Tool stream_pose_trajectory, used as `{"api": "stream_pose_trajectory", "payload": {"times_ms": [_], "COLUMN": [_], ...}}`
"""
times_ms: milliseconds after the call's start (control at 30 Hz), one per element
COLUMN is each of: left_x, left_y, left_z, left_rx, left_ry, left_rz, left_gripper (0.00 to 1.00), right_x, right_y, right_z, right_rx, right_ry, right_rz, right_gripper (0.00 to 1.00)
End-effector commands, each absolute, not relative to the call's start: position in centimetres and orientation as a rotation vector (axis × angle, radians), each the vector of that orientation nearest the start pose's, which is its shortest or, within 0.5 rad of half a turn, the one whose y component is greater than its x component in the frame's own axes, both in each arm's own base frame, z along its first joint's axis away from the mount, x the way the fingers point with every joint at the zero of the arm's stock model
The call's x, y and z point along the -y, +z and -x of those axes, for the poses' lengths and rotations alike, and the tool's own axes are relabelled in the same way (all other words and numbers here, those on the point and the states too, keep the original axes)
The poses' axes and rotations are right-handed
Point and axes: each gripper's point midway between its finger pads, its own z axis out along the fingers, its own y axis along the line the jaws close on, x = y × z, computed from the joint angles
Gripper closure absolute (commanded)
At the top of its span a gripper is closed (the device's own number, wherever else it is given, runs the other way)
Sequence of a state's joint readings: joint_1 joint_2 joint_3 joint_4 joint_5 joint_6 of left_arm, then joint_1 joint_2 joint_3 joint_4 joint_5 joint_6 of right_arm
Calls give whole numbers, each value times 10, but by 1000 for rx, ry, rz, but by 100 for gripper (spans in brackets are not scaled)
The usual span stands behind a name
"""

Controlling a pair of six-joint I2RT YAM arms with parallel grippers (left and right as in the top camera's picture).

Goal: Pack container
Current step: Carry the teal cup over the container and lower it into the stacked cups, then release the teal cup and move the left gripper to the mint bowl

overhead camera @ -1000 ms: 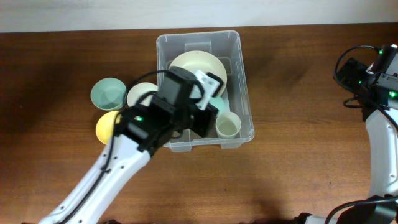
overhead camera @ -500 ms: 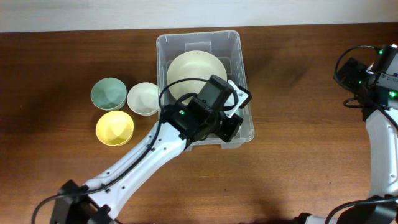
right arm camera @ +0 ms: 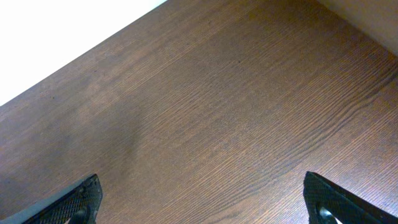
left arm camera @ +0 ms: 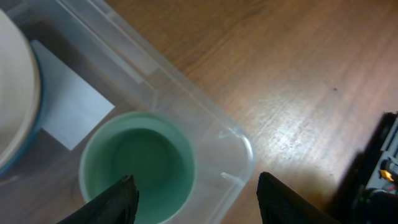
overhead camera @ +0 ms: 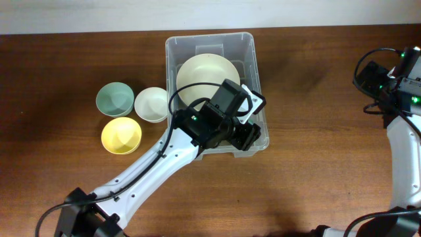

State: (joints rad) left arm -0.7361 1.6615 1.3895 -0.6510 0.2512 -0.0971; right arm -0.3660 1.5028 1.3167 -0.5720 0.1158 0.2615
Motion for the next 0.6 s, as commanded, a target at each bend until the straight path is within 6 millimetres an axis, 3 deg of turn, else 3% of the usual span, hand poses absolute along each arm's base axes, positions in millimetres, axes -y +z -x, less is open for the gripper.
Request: {"api": "stream_pose_trajectory", "payload": {"times_ms": [0,133,333,567], "left_x": [307,265,181,70], "left_y": [189,212,242,240], "left_z": [-322,-351,-382,-404], "left_rx": [-2385,-2370,-2370,-2431], "left_ry": [-516,-350,-186,-78], "left_rz": [-827,-679,-387,11], "left_gripper": [37,36,35,34], "right_x": [176,176,176,176], "right_y": [230,230,230,230], "right_z": [-396,-396,-396,-396], "right_rx": [-2178,-2178,-2178,-2177], "right_ry": [-198,-198,-198,-198], "right_rz": [-777,-777,-777,-777], "right_gripper": [1,1,1,1]}}
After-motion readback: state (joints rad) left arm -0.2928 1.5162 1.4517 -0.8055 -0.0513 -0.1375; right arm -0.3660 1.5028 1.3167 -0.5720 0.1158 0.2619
